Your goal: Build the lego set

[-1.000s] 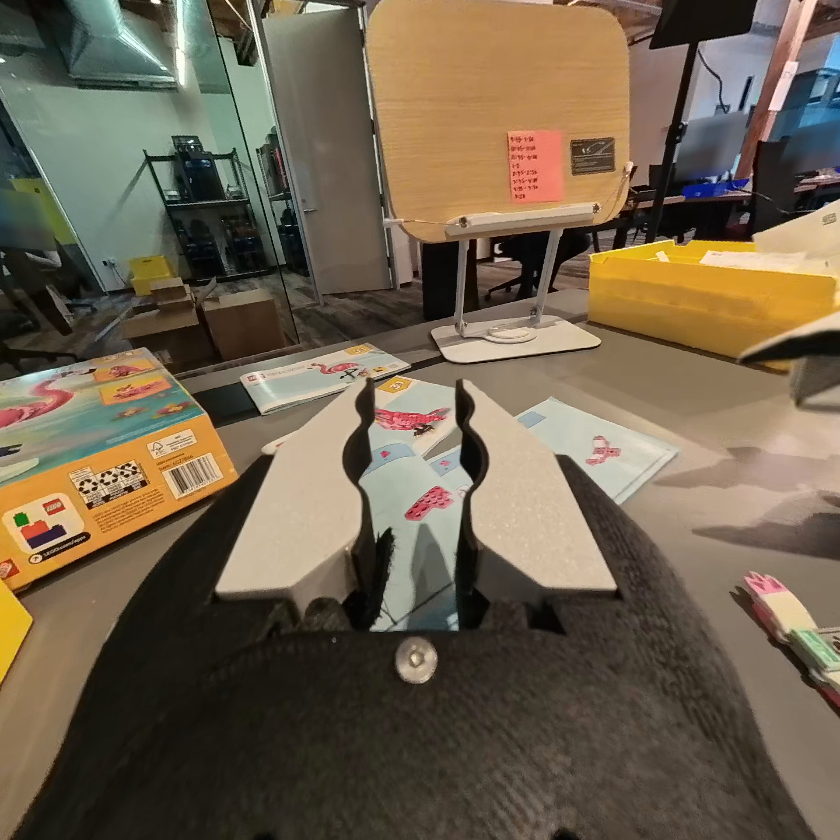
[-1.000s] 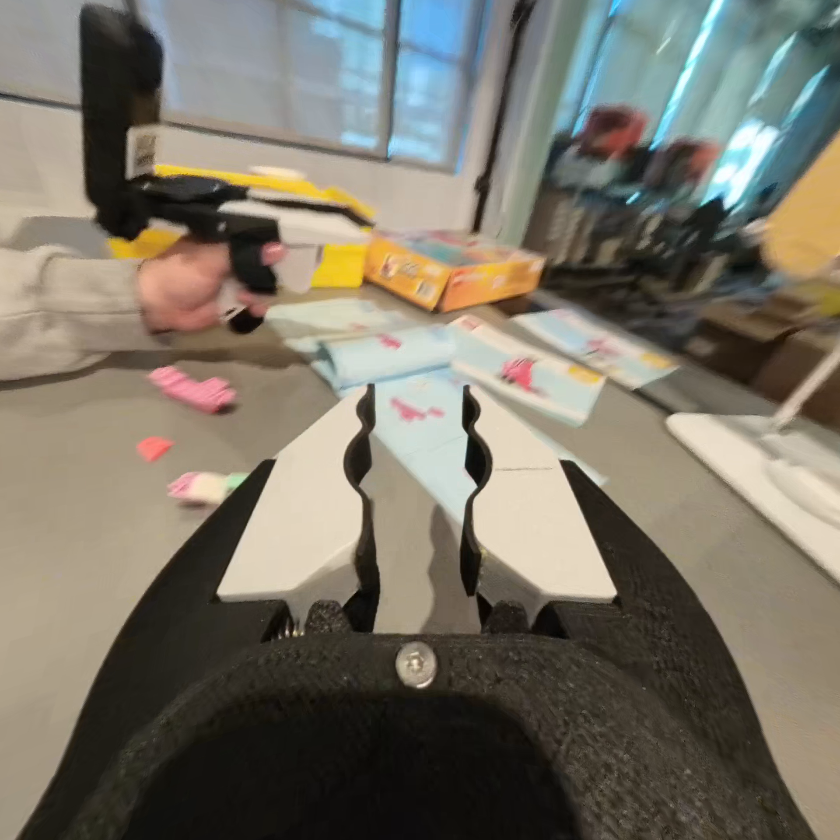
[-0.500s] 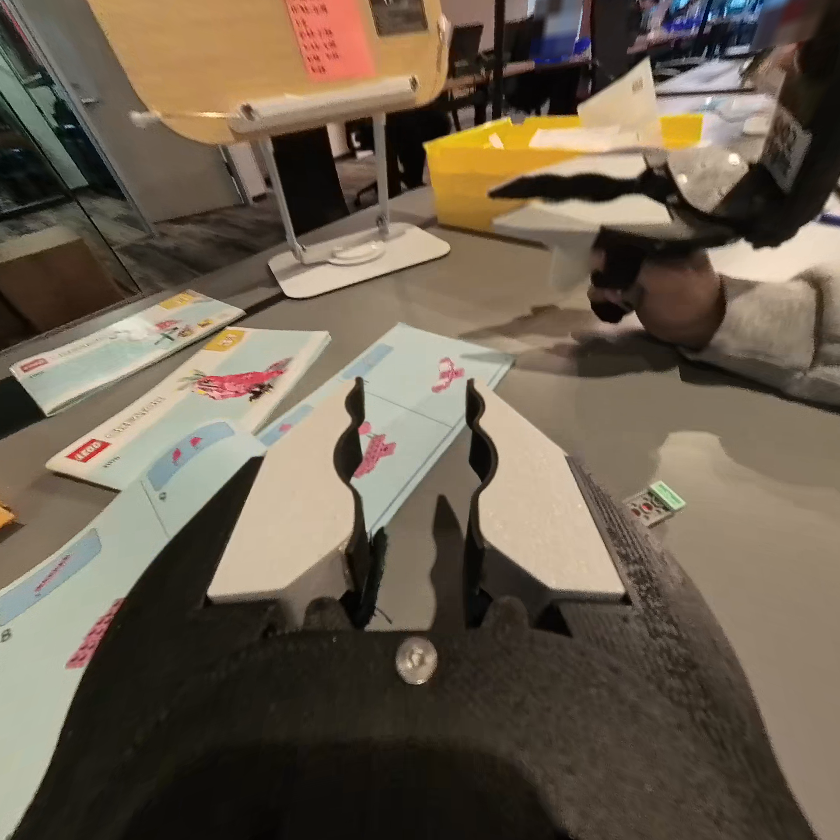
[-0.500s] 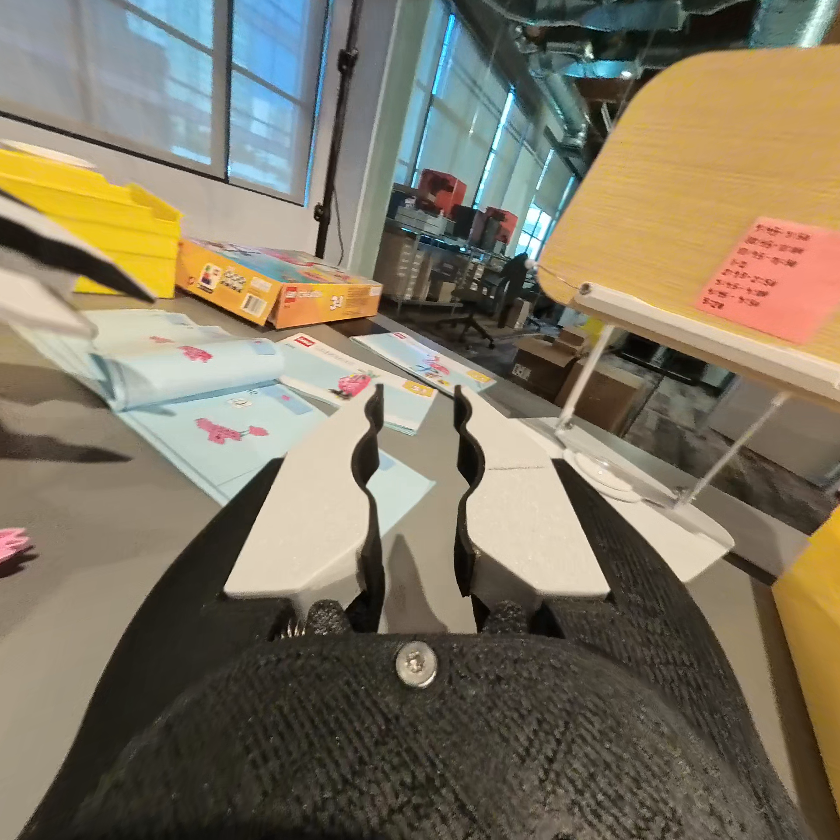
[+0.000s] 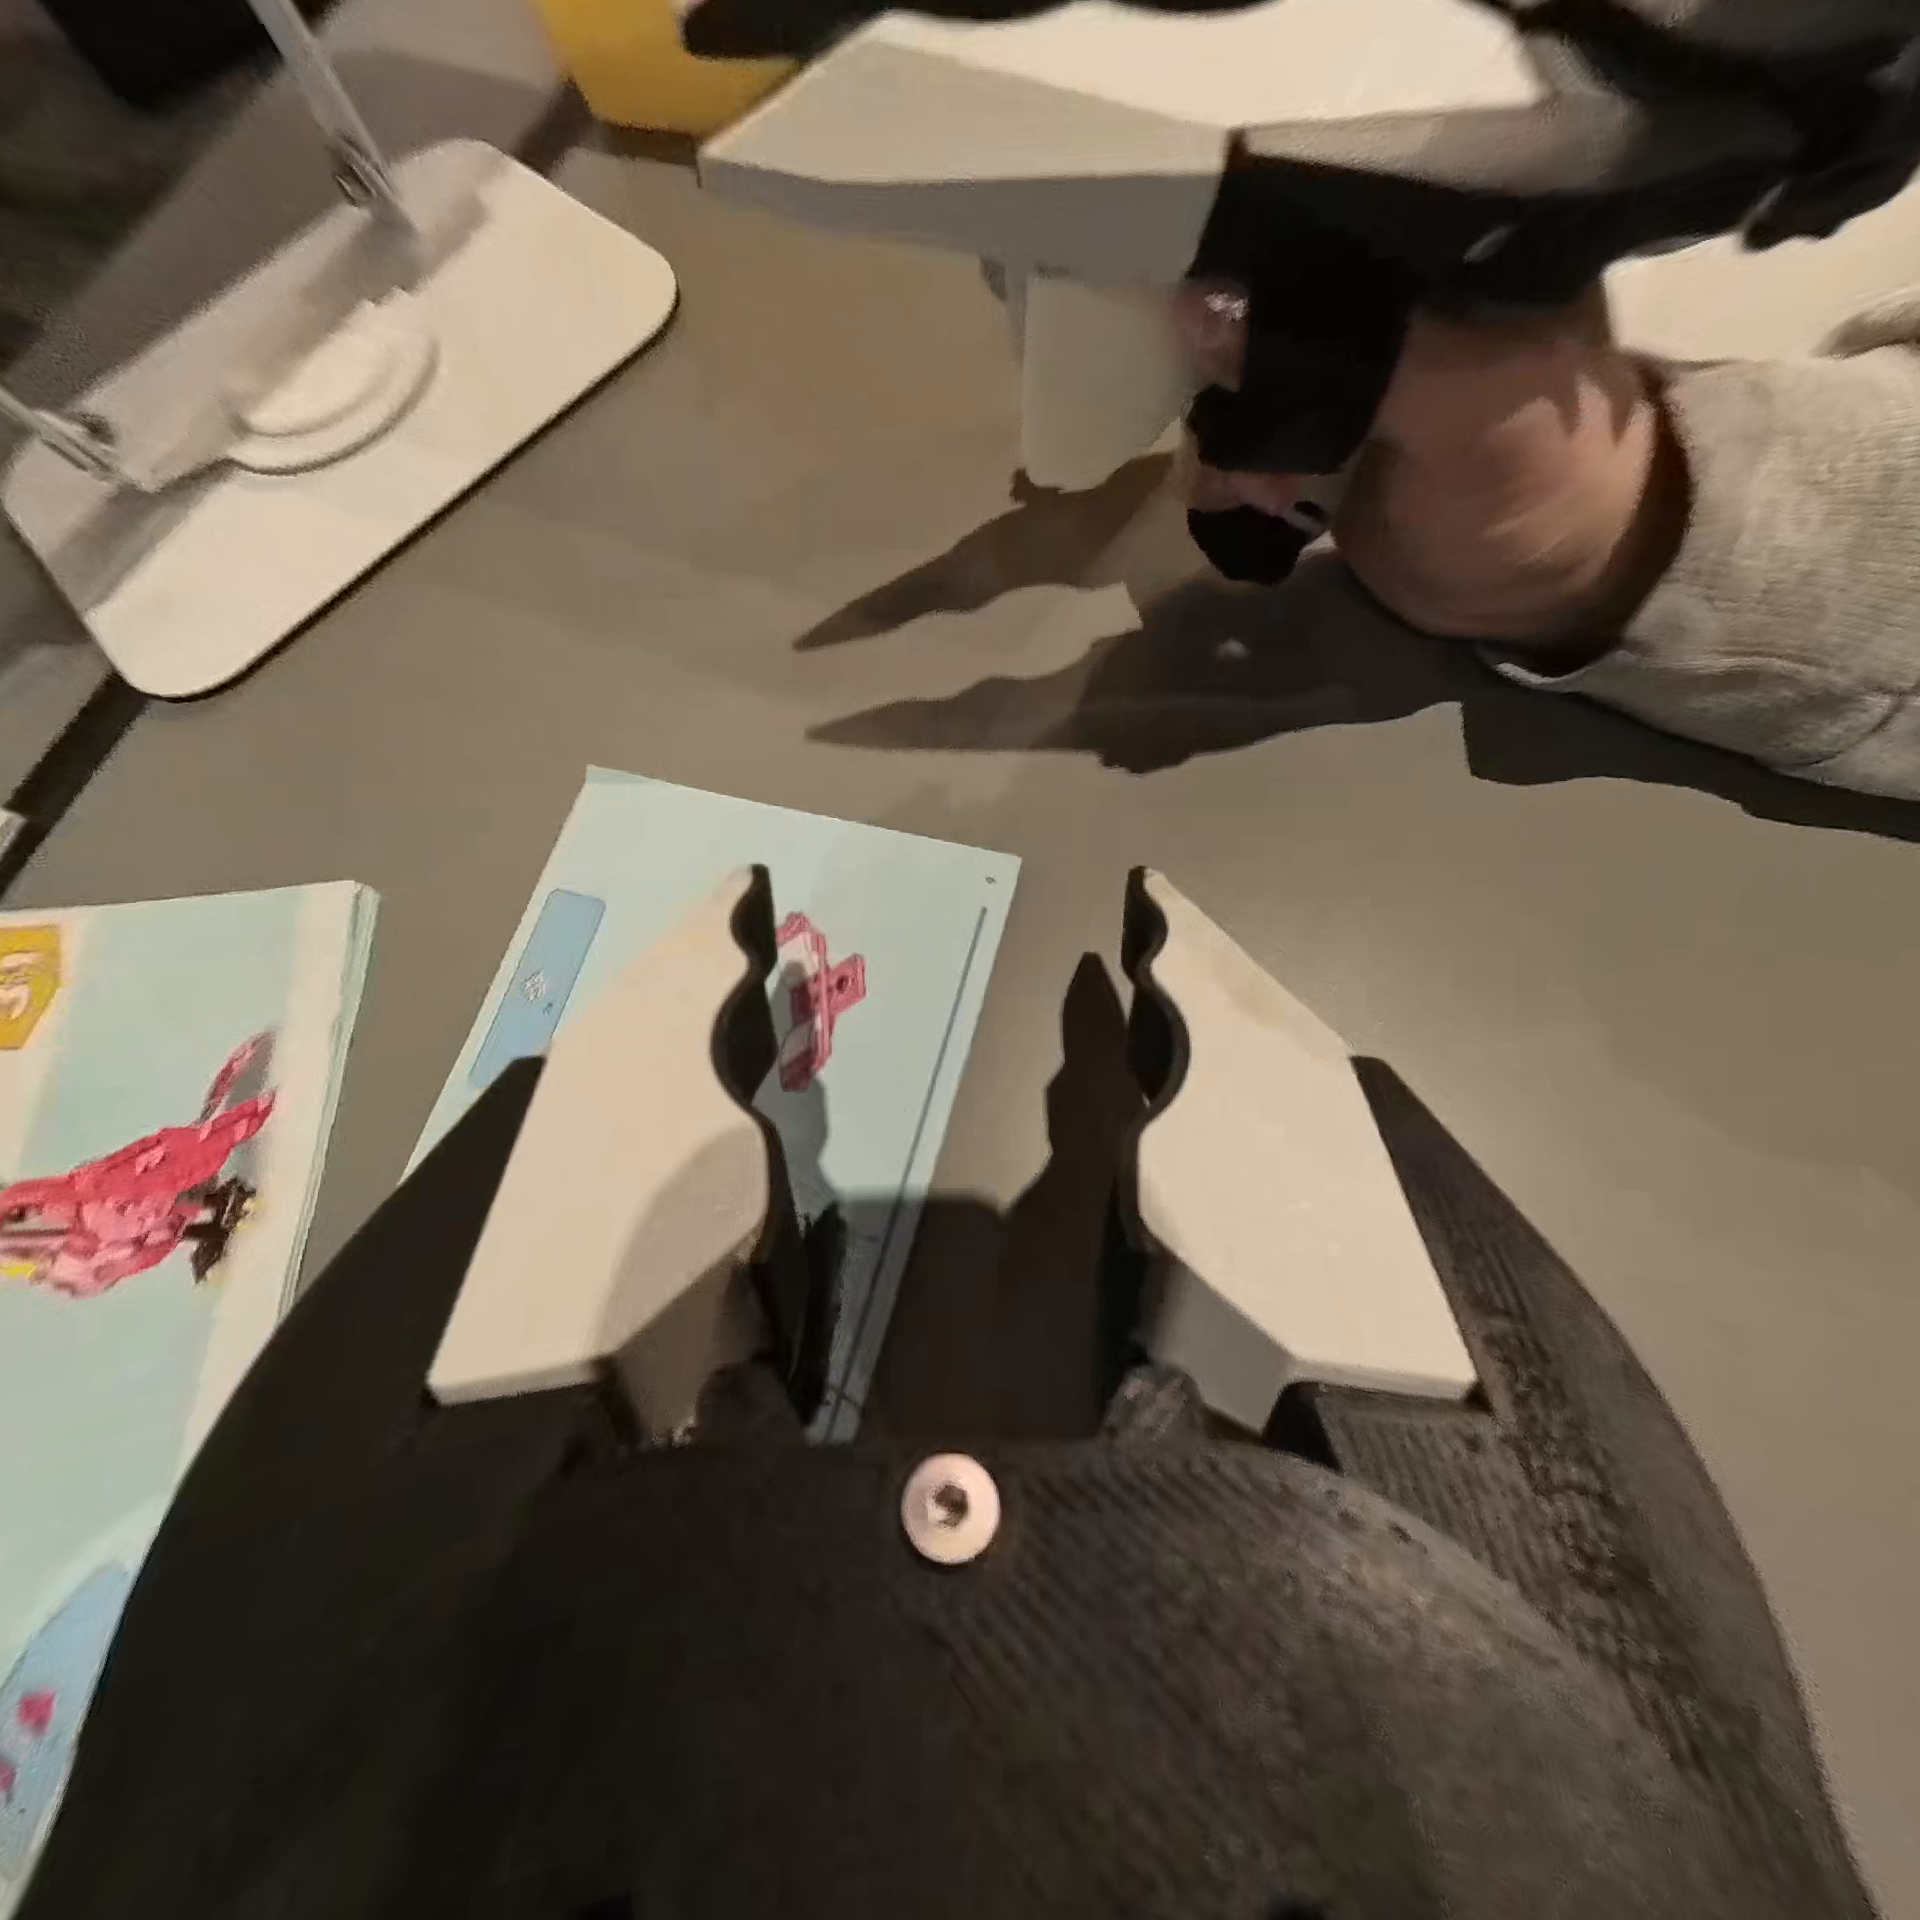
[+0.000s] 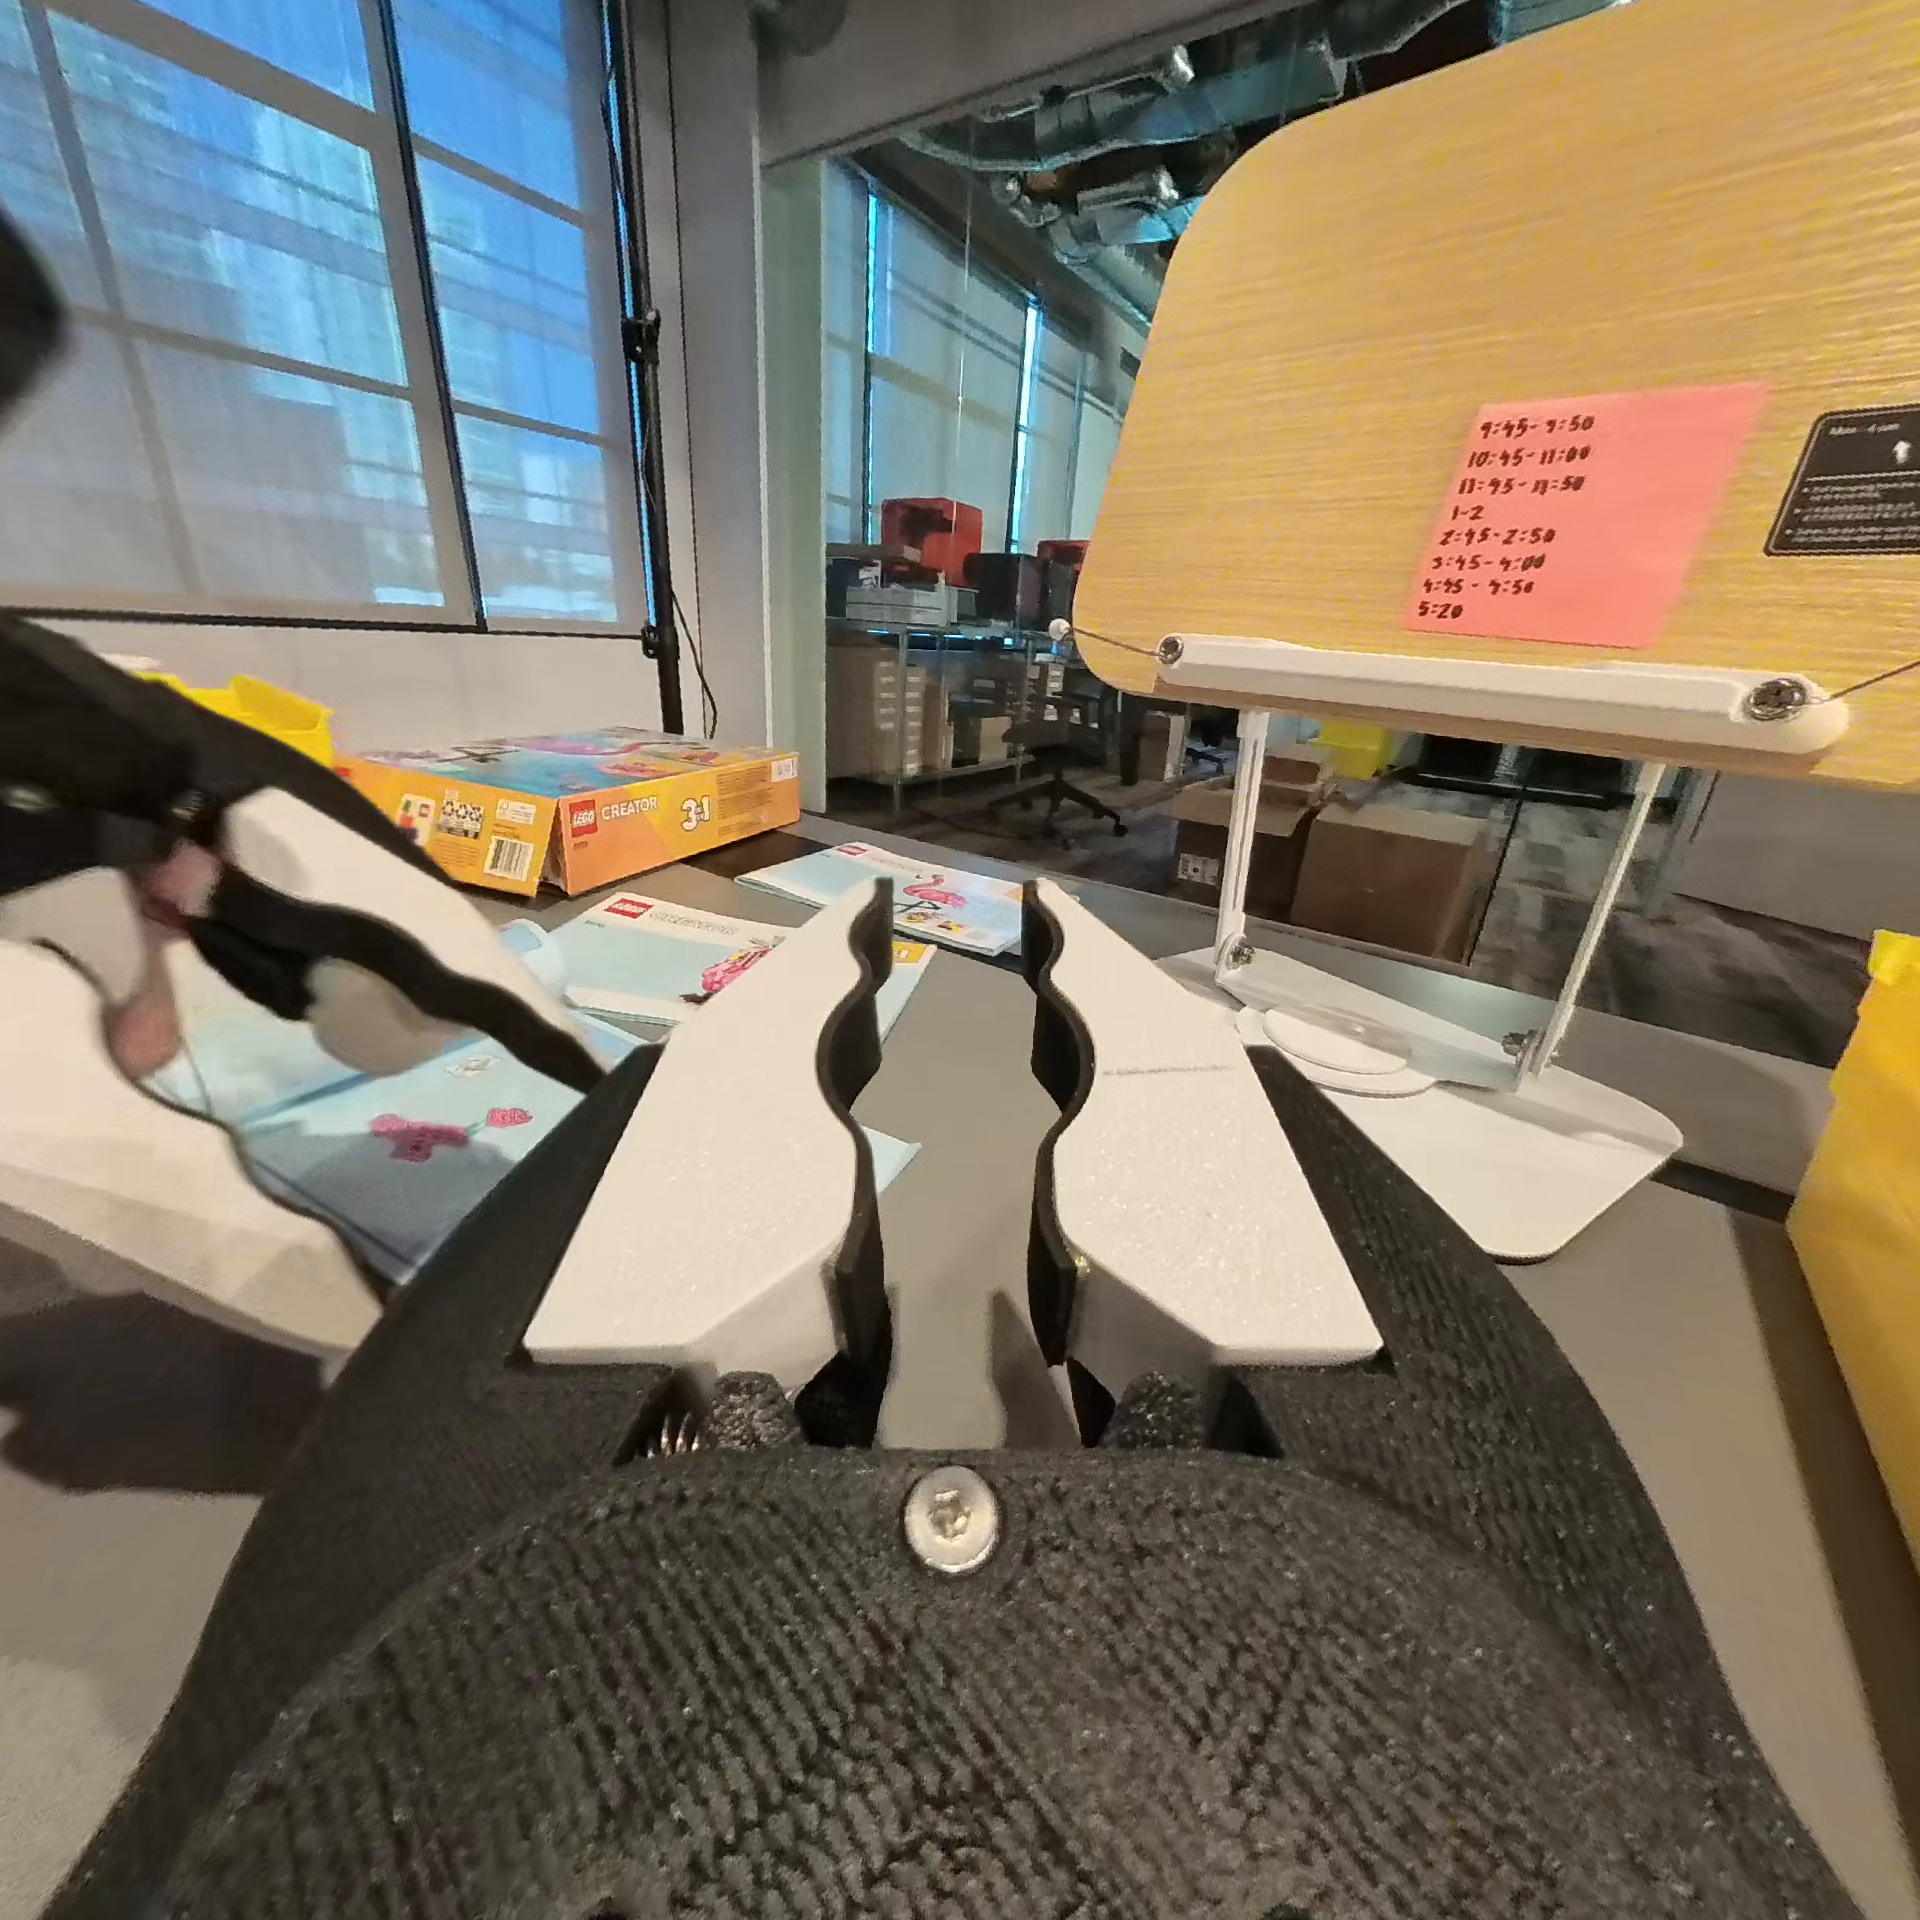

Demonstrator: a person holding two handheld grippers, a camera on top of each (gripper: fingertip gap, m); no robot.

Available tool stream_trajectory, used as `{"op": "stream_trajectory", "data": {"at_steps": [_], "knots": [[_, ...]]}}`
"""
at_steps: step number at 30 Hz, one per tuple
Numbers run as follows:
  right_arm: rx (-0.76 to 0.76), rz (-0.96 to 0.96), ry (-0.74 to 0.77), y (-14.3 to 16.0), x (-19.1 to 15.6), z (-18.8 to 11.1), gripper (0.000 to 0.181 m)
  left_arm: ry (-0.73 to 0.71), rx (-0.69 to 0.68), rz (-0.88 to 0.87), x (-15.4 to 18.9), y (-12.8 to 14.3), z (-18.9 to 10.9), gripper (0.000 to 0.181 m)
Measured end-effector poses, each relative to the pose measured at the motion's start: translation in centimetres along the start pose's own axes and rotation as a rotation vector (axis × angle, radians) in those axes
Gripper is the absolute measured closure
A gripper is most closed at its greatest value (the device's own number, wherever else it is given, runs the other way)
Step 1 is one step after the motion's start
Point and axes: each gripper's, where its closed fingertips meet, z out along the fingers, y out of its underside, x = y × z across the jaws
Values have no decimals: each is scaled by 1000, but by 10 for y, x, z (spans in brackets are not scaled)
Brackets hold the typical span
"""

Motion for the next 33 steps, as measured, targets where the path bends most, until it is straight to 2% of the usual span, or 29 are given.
{"op": "stream_trajectory", "data": {"at_steps": [8, 11, 15, 18, 29, 33], "knots": [[-8, -11, -5, 1, -3, 2, 161, 104, -193, 146, -2, 25, 35, 132], [-10, -4, -4, 2, -2, 2, 161, 240, -181, 78, 8, 27, 37, 142], [-1, -15, -18, 0, -6, 2, 161, 286, -86, 70, 1, 26, 38, 153], [-19, -25, -27, 3, -9, 3, 161, 336, -9, -6, 1, 24, 37, 154], [-40, 47, -24, 9, -3, 5, 160, 457, 15, -186, -4, 19, 32, 158], [-46, 46, -27, 10, -3, 5, 160, 461, 6, -191, -3, 20, 33, 168]]}}
